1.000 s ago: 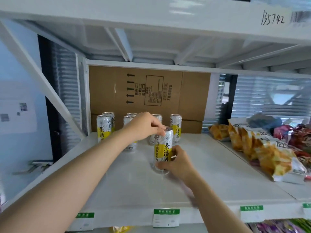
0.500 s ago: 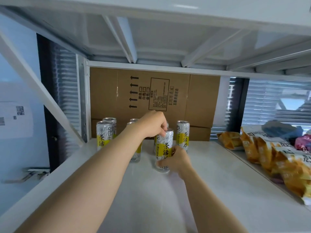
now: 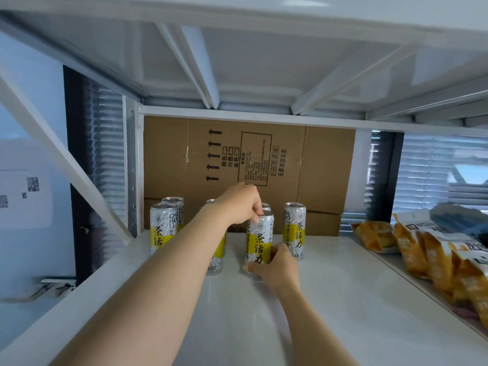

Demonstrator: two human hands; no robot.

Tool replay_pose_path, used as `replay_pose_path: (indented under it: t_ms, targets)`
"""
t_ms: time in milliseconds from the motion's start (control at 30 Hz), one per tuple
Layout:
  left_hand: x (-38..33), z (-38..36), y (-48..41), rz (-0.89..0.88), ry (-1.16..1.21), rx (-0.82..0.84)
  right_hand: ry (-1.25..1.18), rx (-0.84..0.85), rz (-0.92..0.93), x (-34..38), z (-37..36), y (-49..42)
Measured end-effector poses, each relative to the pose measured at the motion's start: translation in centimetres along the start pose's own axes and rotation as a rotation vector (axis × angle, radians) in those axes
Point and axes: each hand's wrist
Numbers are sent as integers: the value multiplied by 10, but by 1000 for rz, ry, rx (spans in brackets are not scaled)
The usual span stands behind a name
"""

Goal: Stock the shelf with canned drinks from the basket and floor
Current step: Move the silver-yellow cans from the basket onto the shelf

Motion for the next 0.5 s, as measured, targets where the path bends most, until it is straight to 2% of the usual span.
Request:
replay_pose_path:
  t_ms: [500]
  targets:
    - [11,-9,-7,-1,71,-33,1,-18,49,-1,-4,-2]
Point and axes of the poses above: each hand's wrist, its own y-axis away from the middle knuckle, its own z-axis out of the back of the hand, x = y × z, and after that the axes turned 12 degrees about z, right-handed
